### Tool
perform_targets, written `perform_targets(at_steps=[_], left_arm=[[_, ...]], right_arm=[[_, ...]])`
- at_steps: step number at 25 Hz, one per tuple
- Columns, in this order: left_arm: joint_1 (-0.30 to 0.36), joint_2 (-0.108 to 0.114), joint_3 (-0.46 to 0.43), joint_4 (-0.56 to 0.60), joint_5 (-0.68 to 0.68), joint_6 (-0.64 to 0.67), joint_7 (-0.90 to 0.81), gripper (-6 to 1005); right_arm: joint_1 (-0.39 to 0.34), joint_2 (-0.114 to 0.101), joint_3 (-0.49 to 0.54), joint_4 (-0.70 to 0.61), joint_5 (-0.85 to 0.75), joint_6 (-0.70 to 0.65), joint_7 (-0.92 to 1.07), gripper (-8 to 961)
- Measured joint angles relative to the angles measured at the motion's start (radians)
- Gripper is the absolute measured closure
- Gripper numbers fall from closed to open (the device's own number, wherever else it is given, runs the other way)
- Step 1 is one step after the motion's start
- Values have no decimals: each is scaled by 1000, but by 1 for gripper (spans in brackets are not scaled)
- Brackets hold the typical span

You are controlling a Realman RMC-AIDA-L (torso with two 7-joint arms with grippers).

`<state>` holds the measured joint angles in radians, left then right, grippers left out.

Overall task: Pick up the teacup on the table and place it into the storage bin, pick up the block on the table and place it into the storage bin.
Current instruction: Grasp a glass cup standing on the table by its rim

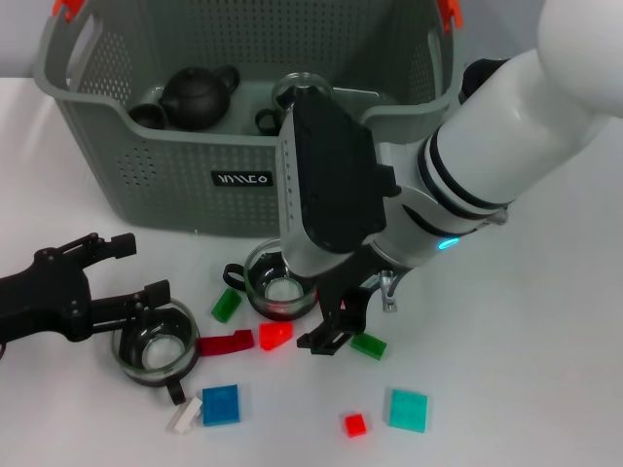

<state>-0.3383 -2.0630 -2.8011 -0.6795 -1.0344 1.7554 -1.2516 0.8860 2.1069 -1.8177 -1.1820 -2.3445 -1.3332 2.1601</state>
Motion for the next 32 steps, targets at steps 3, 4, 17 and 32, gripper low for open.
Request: perform_targets(at_steps=[3, 4, 17, 32], left_arm=[[6, 0, 1, -5, 2, 10, -1, 200], [8, 0, 0, -7, 2, 14, -3, 200], [5, 4, 1, -4, 2, 10, -11, 204], [-43, 6, 63, -59, 2, 33, -101, 209]], right_arm=[[-1, -4, 10, -26, -1, -19, 50, 131], [-6, -7, 21, -40, -2, -31, 63, 130], [-348, -10, 368, -128, 309, -106, -352, 128], [-424, -10, 934, 602, 542, -333, -1223, 129]])
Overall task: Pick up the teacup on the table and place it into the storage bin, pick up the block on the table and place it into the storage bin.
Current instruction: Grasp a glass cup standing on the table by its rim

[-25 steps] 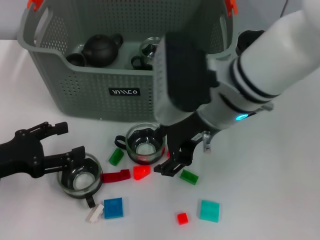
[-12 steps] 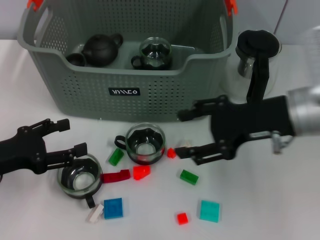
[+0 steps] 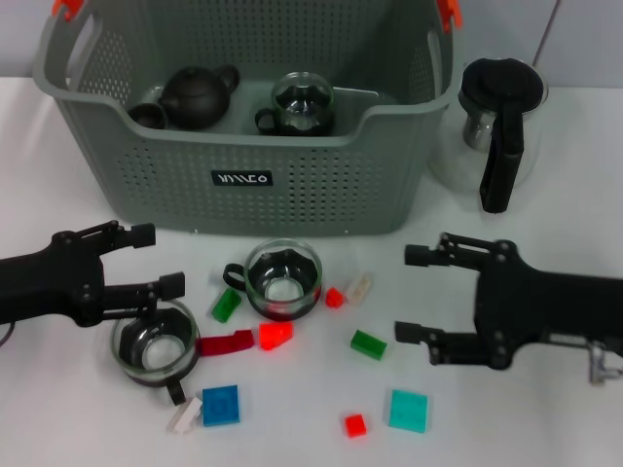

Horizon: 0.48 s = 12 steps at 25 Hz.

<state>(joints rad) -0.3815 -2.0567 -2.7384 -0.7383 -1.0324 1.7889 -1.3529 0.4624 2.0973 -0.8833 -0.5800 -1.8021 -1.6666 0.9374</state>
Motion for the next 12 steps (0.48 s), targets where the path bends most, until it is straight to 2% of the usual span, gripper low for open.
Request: perform_targets(at_steps=[3, 6, 8, 12], left_arm=[[-5, 5, 92, -160, 0, 98, -133, 210], [-19, -6, 193, -384, 0, 167, -267, 211], [-41, -15, 304, -538, 11, 177, -365, 212], [-115, -24, 489, -675, 100, 159, -518, 213]], right_arm=[[-33, -2, 48, 11, 5, -54, -52, 129], [-61, -11, 64, 11, 2, -66, -50, 129], [-76, -15, 72, 8, 0, -66, -51, 129], [-95, -23, 83, 11, 0, -67, -54, 129]])
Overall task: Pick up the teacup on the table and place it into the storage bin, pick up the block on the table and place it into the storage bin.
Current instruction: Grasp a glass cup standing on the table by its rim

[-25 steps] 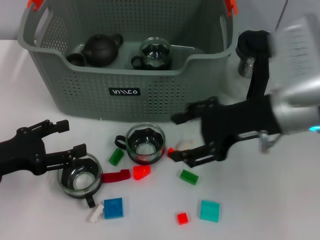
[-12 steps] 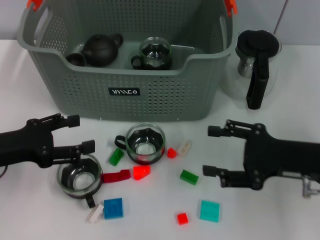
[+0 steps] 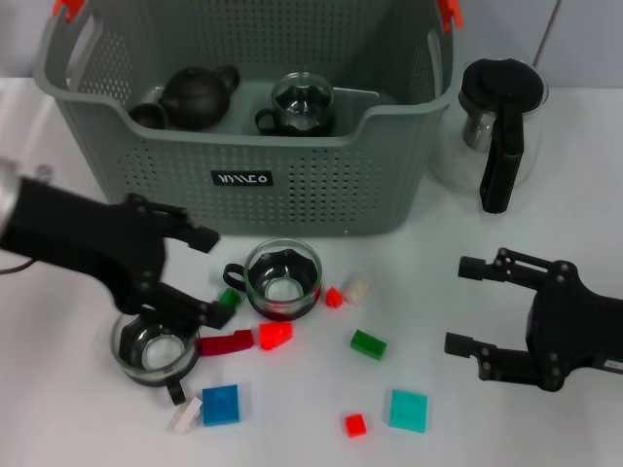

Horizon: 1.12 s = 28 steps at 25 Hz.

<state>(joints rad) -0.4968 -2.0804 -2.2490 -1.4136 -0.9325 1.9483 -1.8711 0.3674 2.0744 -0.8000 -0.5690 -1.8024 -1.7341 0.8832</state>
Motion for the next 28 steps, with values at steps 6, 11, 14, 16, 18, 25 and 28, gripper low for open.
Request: perform_targets(at_steps=[6, 11, 14, 16, 18, 25, 28], left_arm=[[-155, -71, 165, 12, 233, -58, -95, 215], [-192, -89, 366, 40, 343, -184, -178, 217], [-185, -89, 479, 35, 368, -254, -204, 218], [-181, -90, 529, 39, 379, -295, -207, 218], [-180, -91, 575, 57, 388, -343, -216, 219], [-180, -93, 717, 123, 459, -495, -249, 221], [-184, -93, 761, 150, 471, -533, -262, 223]], right_arm=[[-20, -4, 34, -1, 0, -20, 11, 129], [-23, -16, 57, 5, 0, -42, 12, 129], [-24, -21, 61, 11, 0, -43, 12, 128], [-25, -21, 61, 11, 0, -43, 12, 128], [-25, -20, 61, 11, 0, -43, 12, 128], [-24, -24, 62, 12, -2, -42, 58, 128], [-21, -25, 60, 12, -2, -41, 63, 128]])
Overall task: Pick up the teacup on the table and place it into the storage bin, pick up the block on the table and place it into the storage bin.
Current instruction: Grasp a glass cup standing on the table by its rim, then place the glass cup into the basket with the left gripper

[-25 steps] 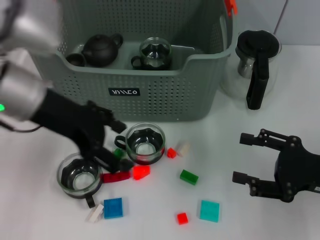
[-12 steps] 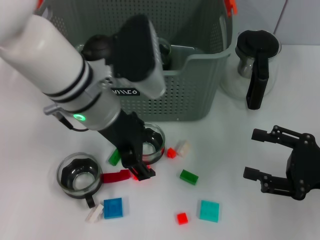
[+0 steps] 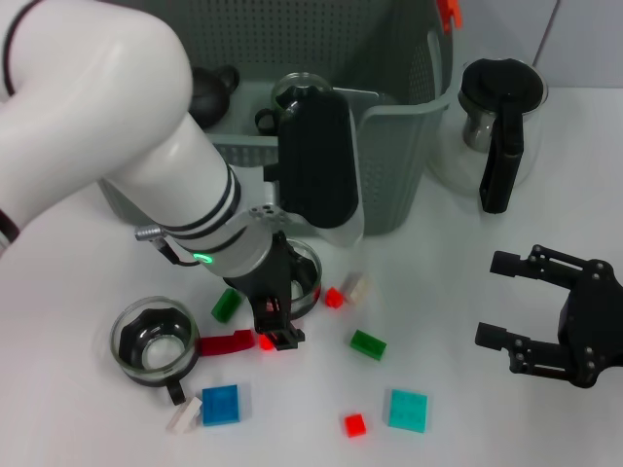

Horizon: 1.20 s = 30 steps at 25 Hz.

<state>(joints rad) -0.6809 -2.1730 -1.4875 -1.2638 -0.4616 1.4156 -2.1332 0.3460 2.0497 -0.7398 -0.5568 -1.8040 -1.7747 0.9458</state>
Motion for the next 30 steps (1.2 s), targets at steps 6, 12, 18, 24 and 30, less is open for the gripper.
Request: perform_targets(at_steps=[6, 12, 18, 24, 30], left_arm=[[-20, -2, 45, 31, 17, -31, -27, 255], [-38, -3, 74, 57, 31, -53, -66, 301], [-56, -3, 78, 77, 45, -81, -104, 543], [-74, -3, 83, 105, 53, -87, -117, 784], [-84, -1, 74, 98, 46, -37, -114, 917]], right_arm=[[1, 1, -4, 0, 0, 6, 1, 128], [-3, 1, -4, 0, 0, 6, 1, 129], [-4, 1, -4, 0, 0, 8, 1, 129], [-4, -1, -2, 0, -1, 10, 1, 129], [-4, -2, -3, 0, -2, 11, 1, 129]])
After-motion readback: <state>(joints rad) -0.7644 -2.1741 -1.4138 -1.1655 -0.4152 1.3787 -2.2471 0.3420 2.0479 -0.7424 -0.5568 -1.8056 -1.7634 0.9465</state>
